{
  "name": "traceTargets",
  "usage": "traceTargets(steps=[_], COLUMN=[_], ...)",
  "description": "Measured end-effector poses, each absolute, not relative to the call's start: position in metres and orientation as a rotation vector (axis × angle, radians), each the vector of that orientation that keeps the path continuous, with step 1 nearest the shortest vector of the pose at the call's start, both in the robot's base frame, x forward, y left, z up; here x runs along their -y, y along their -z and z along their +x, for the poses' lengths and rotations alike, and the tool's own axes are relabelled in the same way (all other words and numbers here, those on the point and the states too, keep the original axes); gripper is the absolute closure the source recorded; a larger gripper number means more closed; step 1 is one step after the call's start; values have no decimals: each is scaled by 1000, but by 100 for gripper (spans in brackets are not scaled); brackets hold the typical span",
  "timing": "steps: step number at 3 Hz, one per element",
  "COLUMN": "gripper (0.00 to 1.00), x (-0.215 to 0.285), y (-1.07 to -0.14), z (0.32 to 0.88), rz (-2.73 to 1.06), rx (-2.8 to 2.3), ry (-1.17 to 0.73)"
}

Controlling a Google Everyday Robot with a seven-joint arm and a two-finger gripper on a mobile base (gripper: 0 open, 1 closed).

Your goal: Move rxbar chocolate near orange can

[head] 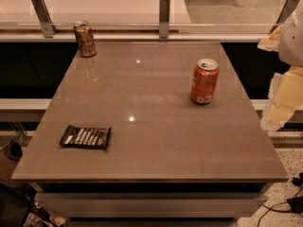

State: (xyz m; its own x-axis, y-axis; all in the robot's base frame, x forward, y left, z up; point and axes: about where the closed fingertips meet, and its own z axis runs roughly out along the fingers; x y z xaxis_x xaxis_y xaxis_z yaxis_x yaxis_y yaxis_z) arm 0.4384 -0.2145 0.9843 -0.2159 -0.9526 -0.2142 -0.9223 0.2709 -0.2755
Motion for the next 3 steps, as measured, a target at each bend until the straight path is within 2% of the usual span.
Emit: traceTargets(steps=[2, 3], gripper=[0, 0], x=[211, 204], y=[-983, -972], z=[439, 442], rz=[-1696, -1663], rx=[-2189, -2173], ry=[102, 30])
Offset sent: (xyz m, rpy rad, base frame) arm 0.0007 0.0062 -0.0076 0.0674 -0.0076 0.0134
